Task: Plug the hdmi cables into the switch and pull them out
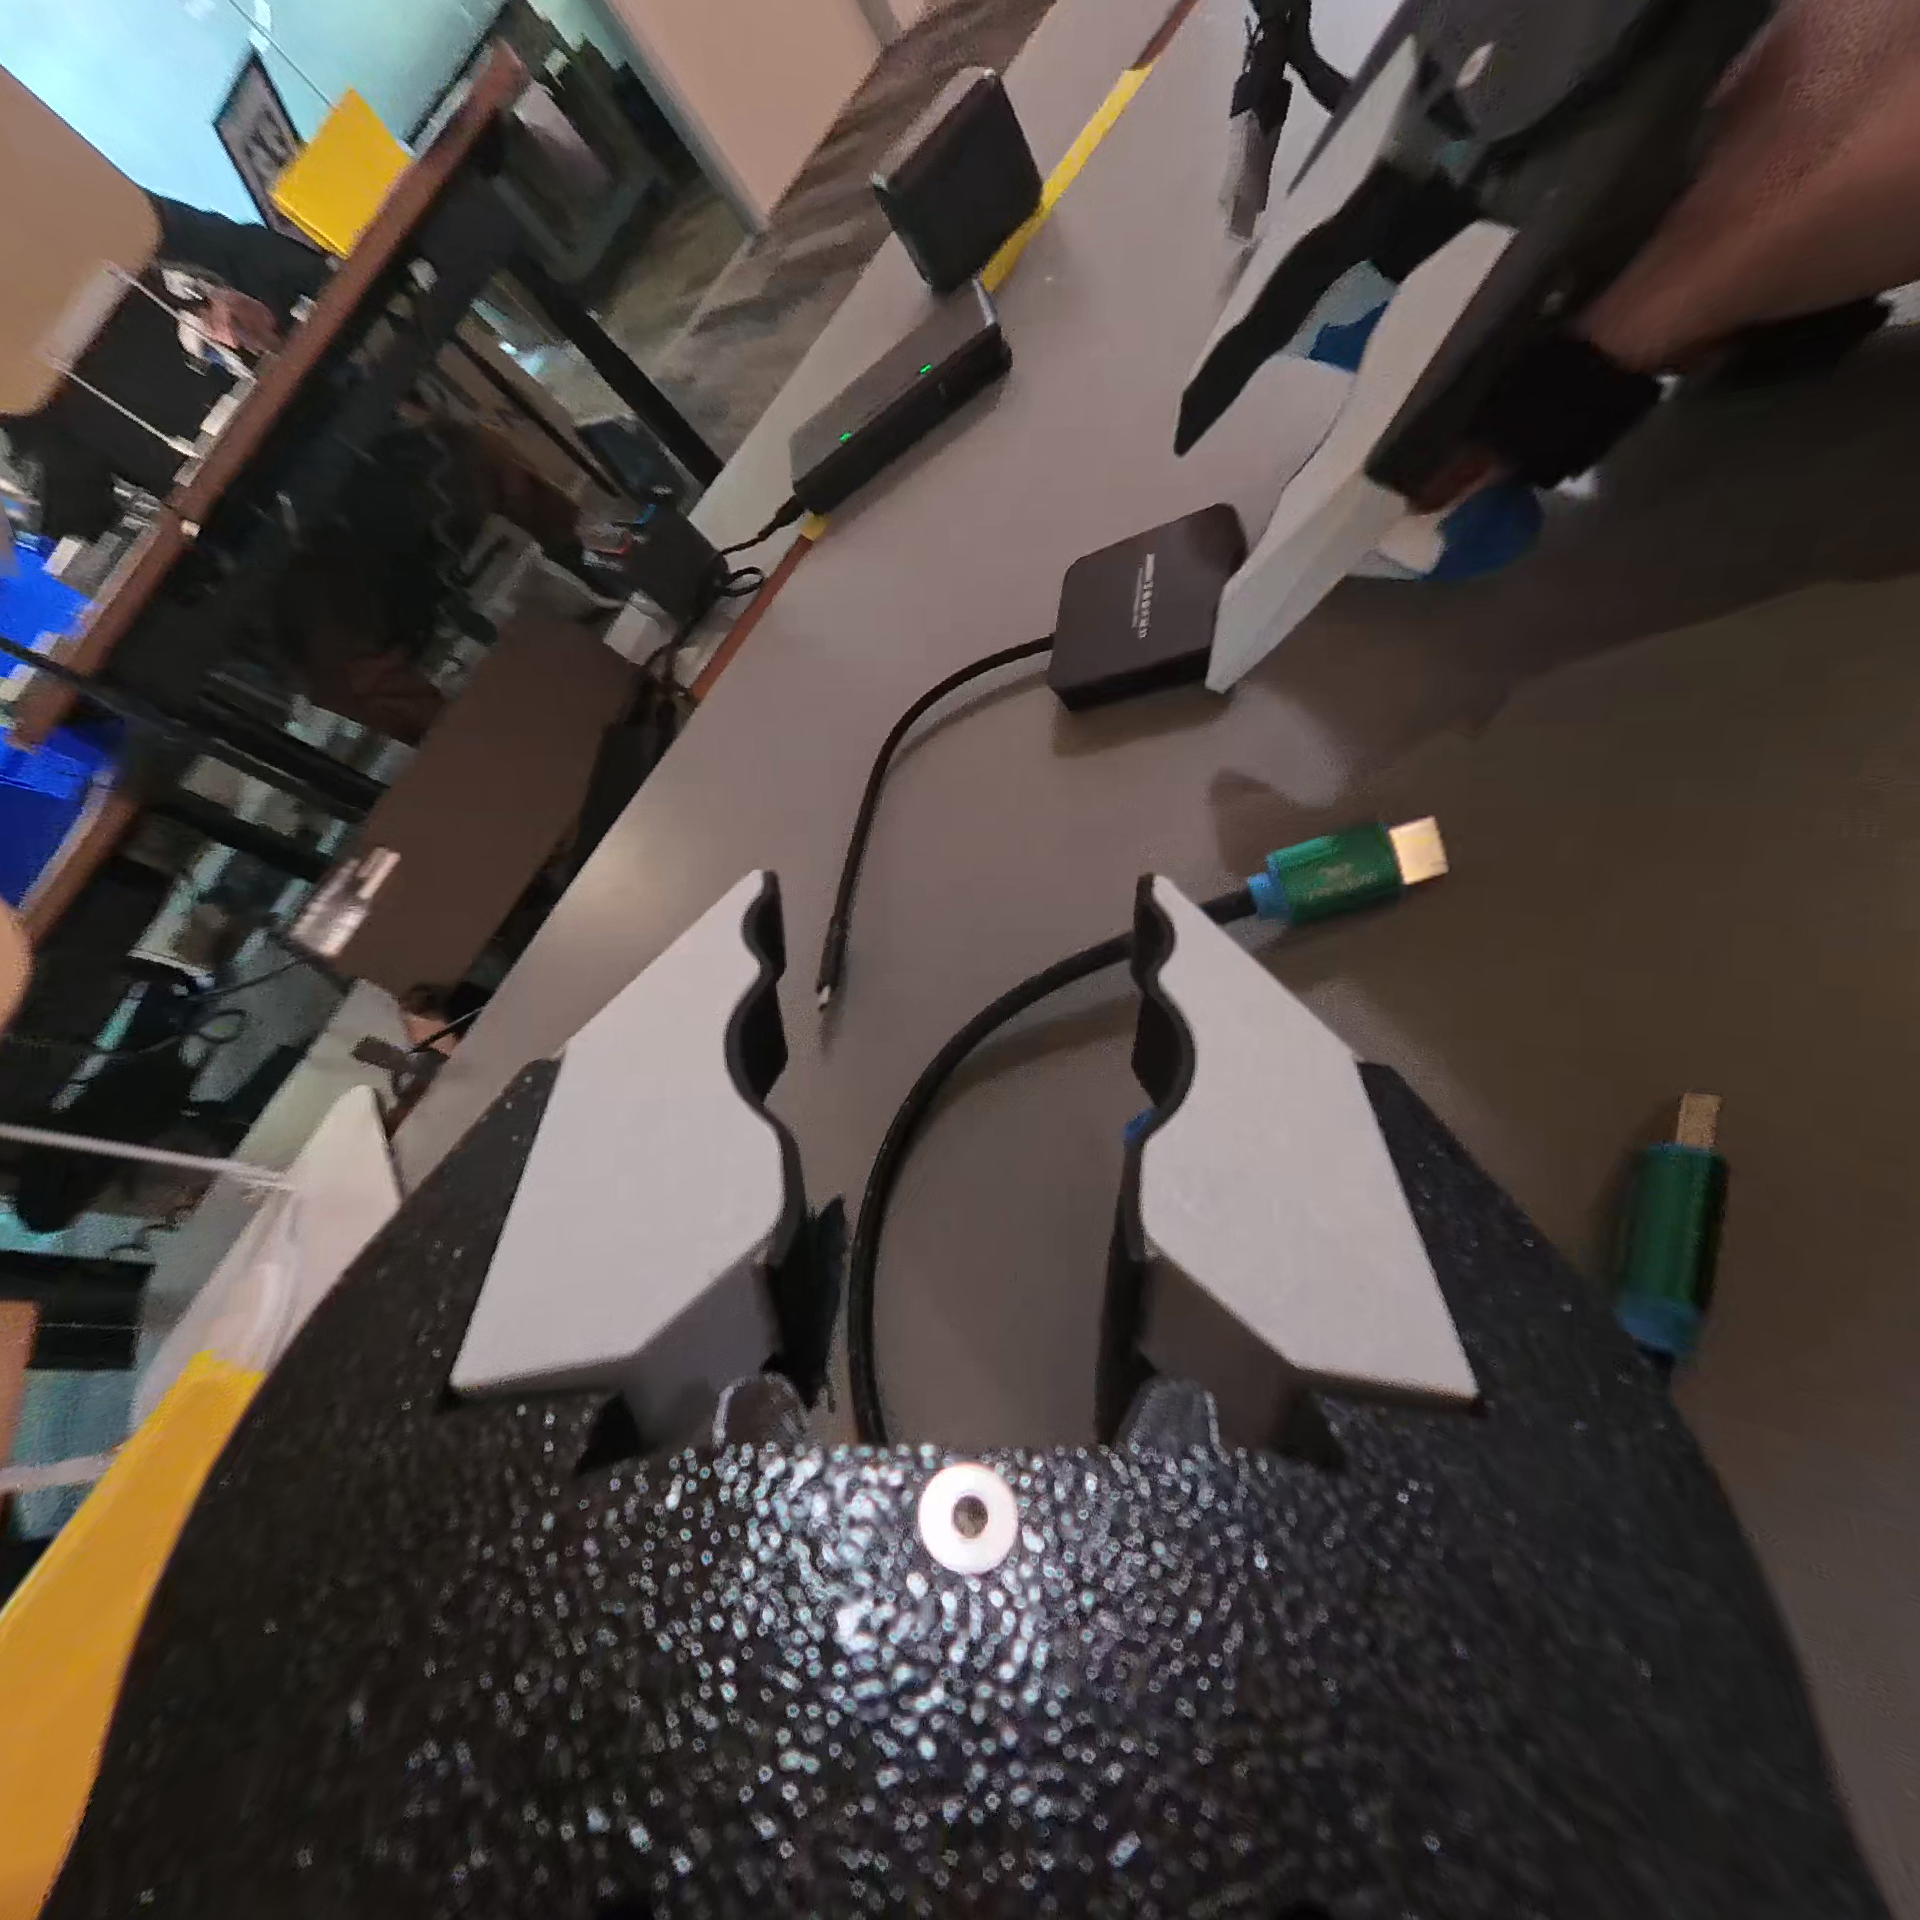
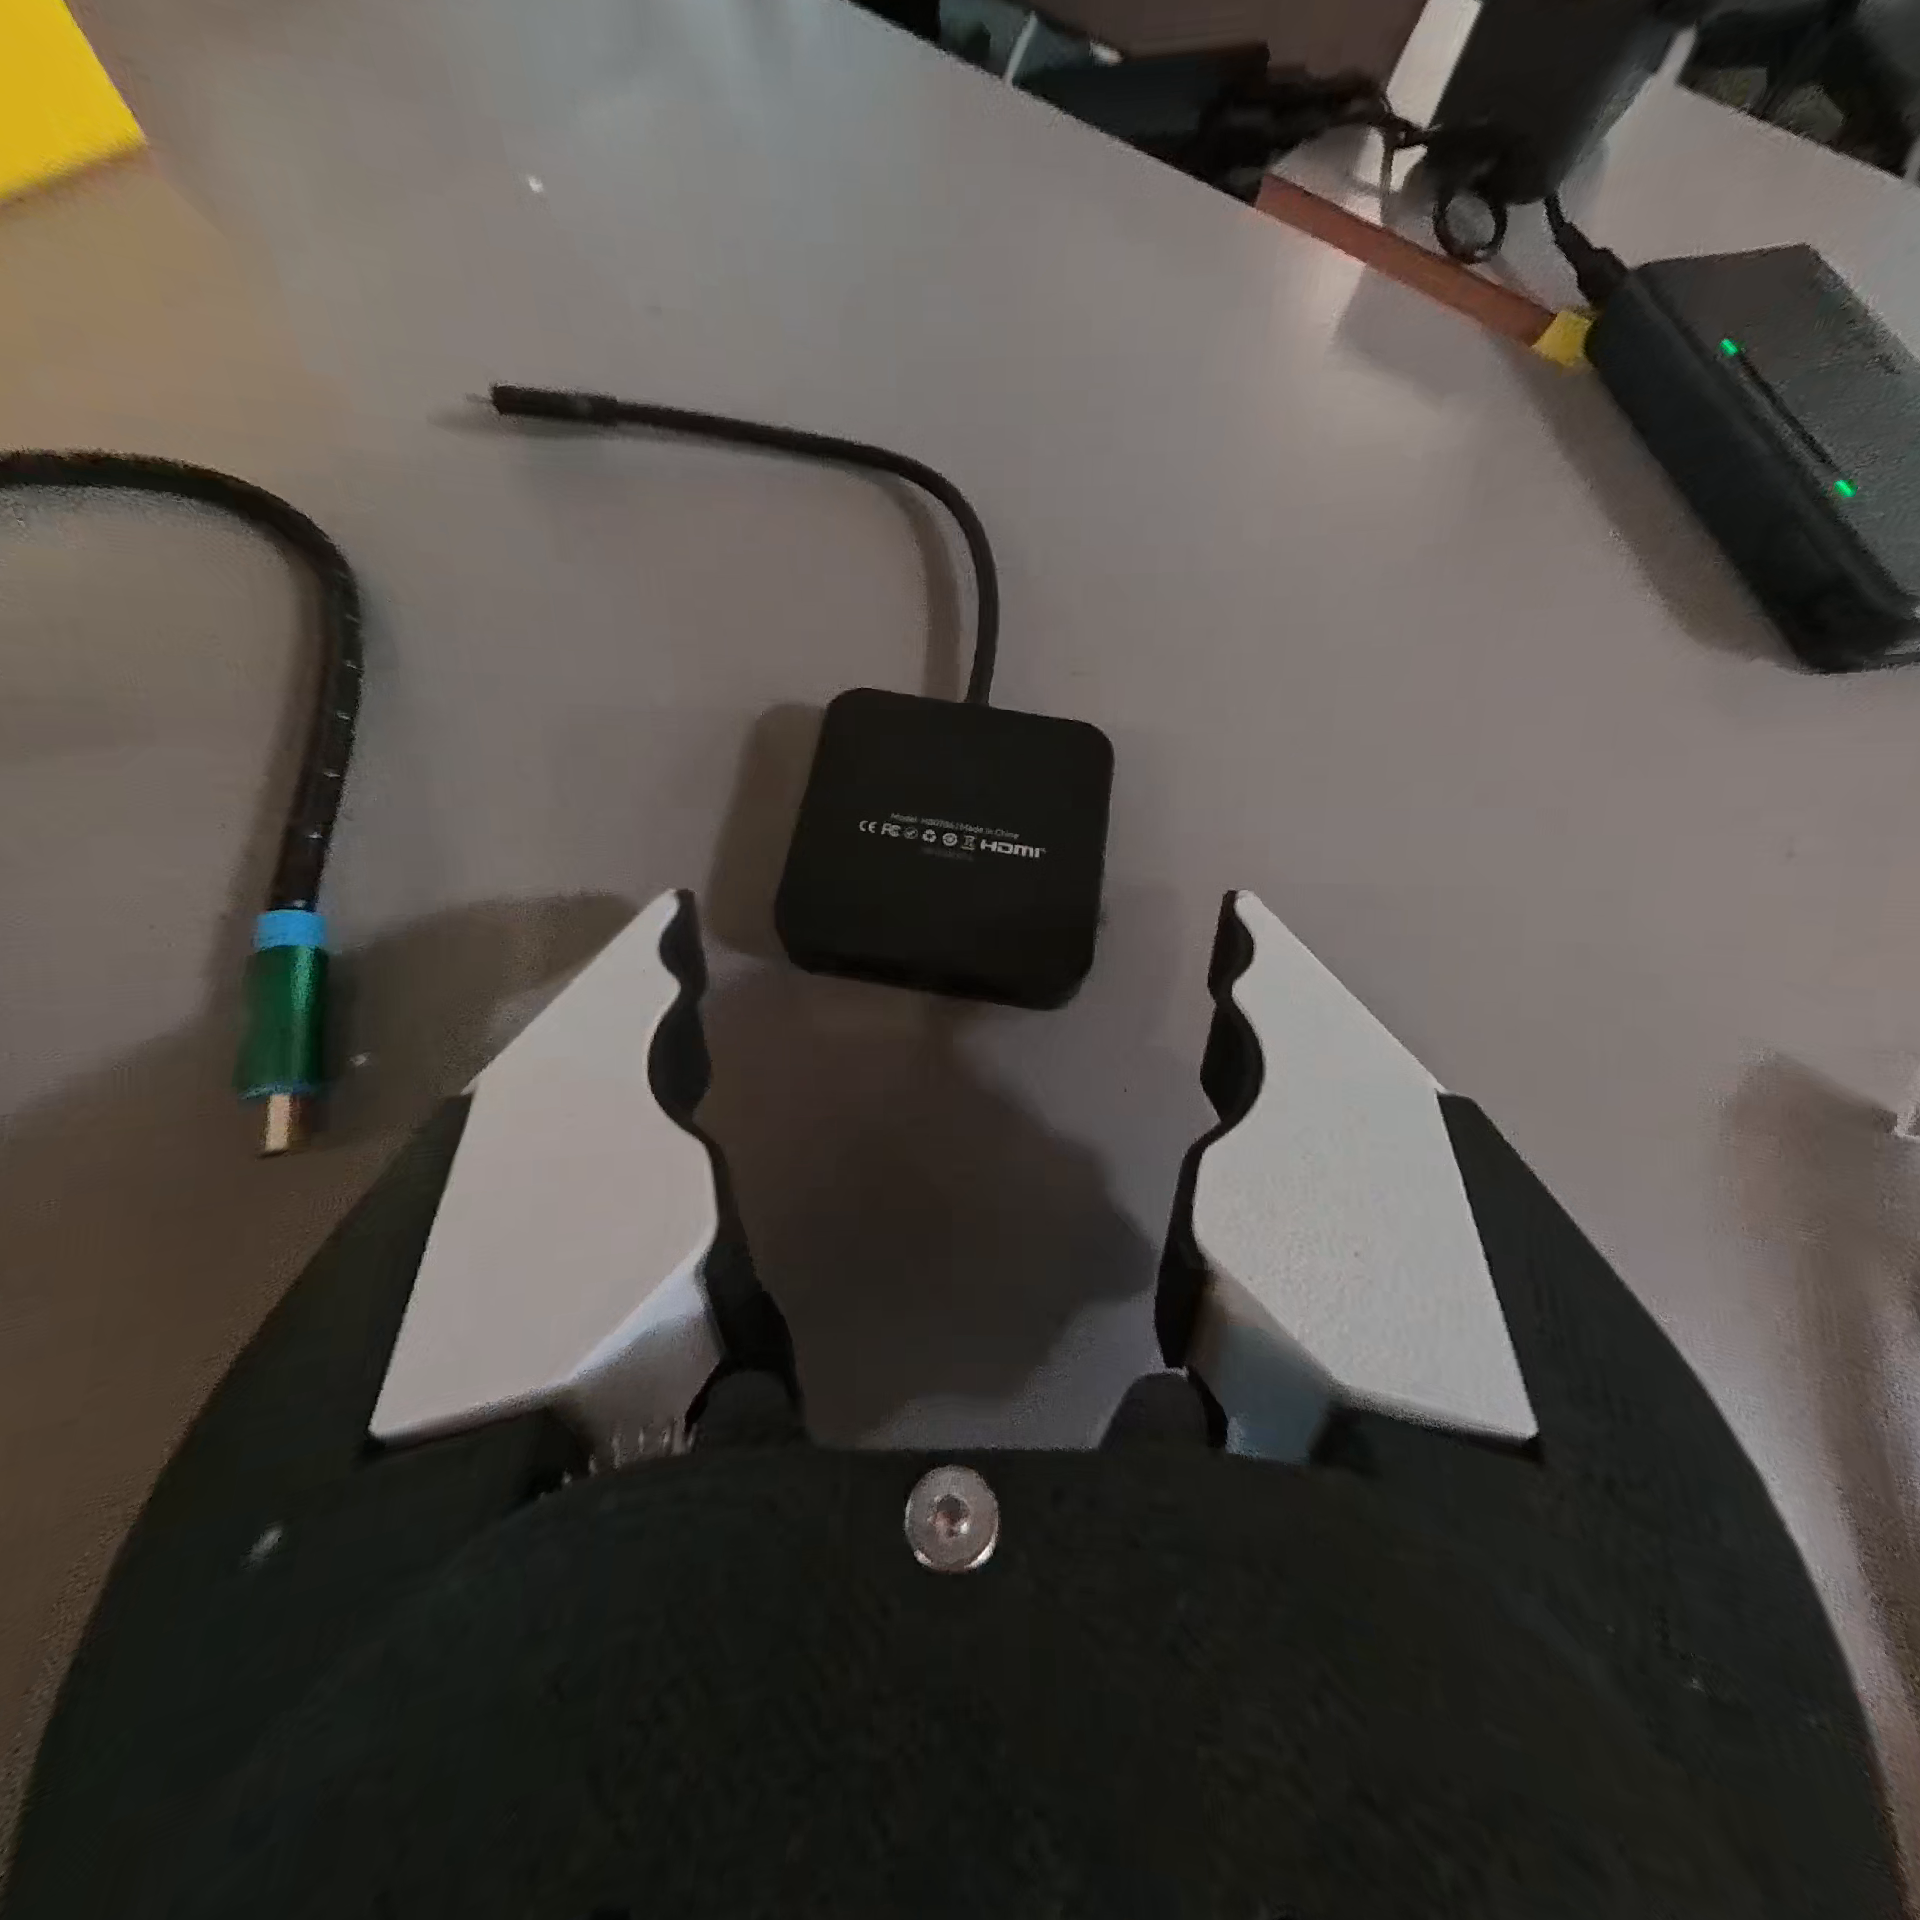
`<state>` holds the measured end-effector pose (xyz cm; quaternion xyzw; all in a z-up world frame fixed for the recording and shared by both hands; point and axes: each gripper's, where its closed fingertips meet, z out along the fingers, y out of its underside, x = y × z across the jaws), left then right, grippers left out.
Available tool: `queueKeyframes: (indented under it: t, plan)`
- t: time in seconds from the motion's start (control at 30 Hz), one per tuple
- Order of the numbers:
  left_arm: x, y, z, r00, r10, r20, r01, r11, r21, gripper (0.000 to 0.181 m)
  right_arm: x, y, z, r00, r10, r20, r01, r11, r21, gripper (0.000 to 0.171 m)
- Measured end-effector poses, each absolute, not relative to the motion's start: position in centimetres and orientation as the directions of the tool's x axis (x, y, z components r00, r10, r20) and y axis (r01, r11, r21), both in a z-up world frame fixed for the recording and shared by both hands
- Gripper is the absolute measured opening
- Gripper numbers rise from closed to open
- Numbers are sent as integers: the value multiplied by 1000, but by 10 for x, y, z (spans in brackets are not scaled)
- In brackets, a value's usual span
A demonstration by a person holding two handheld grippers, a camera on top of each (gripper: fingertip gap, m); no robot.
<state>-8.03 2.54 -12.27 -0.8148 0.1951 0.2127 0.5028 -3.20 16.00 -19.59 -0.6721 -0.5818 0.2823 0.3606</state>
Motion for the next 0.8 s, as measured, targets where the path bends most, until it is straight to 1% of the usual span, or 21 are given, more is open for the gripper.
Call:
queueKeyframes:
  t: [0.07,0.2,0.27,0.33,0.47,0.57,0.7,0.8]
  plan:
    - [-79,18,-120,819,-76,-568,-549,-392,-739,63,-36,160,-205,161,986,51,628,-63,-776,90]
    - [-69,17,-117,845,-74,-530,-525,-312,-792,64,-39,154,-207,135,991,-3,634,-89,-768,67]
    - [-66,18,-118,841,-90,-534,-534,-300,-791,64,-39,154,-207,125,992,-12,636,-90,-766,66]
    - [-62,21,-120,844,-103,-527,-532,-291,-795,64,-37,153,-205,113,992,-63,624,-120,-772,66]
    - [-51,26,-123,829,-137,-543,-559,-268,-785,63,-31,151,-188,80,943,-322,536,-313,-784,65]
    - [-44,36,-128,810,-165,-563,-586,-270,-764,65,-22,158,-183,61,915,-399,512,-372,-774,65]
    - [-36,63,-132,758,-215,-616,-653,-255,-713,71,-15,146,-172,-49,851,-523,506,-430,-748,65]
    - [-33,92,-143,671,-279,-687,-742,-248,-623,81,-9,131,-161,-165,763,-624,523,-469,-712,65]
